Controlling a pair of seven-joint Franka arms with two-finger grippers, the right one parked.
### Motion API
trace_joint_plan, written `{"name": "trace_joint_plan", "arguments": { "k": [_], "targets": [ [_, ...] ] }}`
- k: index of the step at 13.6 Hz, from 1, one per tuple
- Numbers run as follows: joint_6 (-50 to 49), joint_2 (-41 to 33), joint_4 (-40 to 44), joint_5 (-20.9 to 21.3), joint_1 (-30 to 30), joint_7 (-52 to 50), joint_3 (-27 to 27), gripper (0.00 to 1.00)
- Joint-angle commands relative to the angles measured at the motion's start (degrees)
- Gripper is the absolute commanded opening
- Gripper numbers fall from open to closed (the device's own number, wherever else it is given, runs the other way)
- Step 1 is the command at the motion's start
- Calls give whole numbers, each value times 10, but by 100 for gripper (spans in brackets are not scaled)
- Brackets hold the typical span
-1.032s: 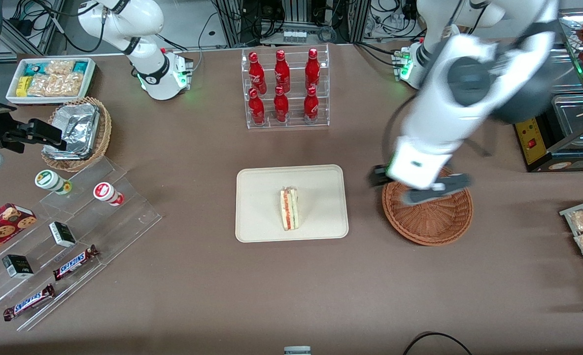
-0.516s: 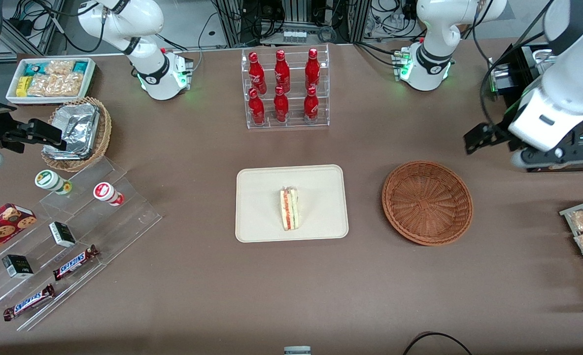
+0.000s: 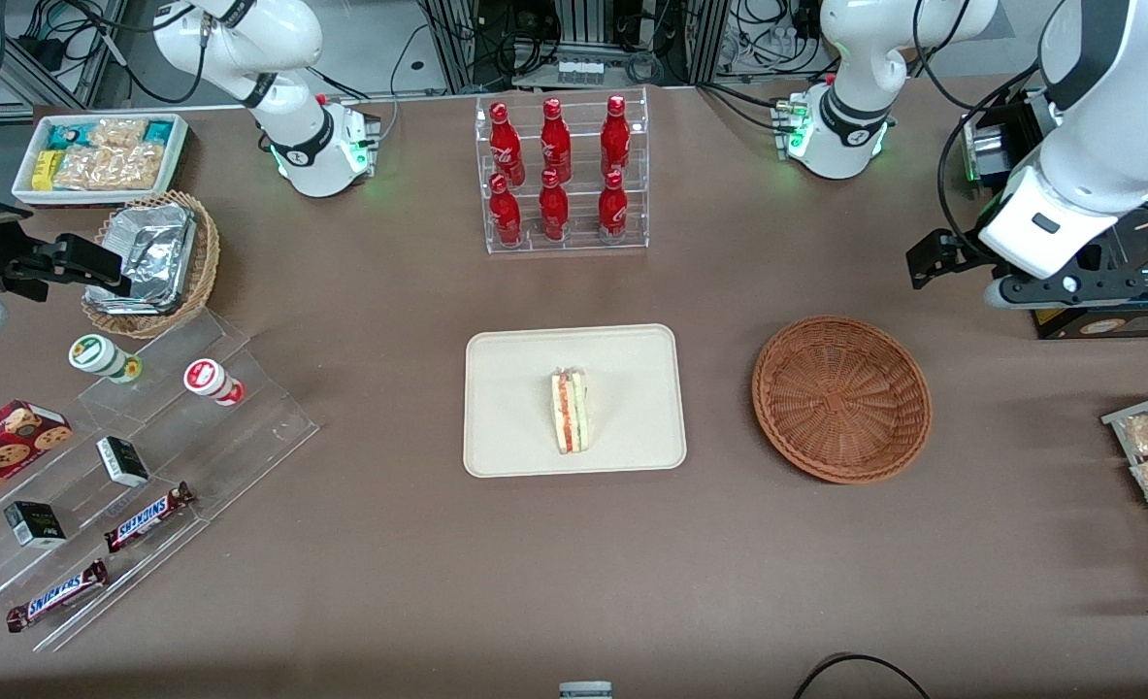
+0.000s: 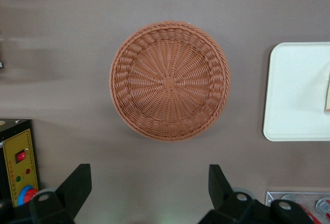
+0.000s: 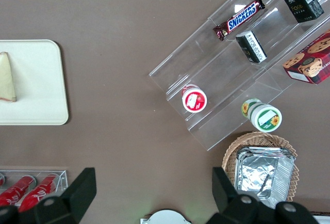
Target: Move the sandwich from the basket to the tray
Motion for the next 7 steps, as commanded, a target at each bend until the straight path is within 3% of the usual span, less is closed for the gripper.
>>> {"name": "trace_joint_plan", "arguments": {
  "k": [1,7],
  "targets": [
    [-9,41,66,8,-22,9,31,100],
    [-9,63,114,0,-18,57,32,100]
  ]
}}
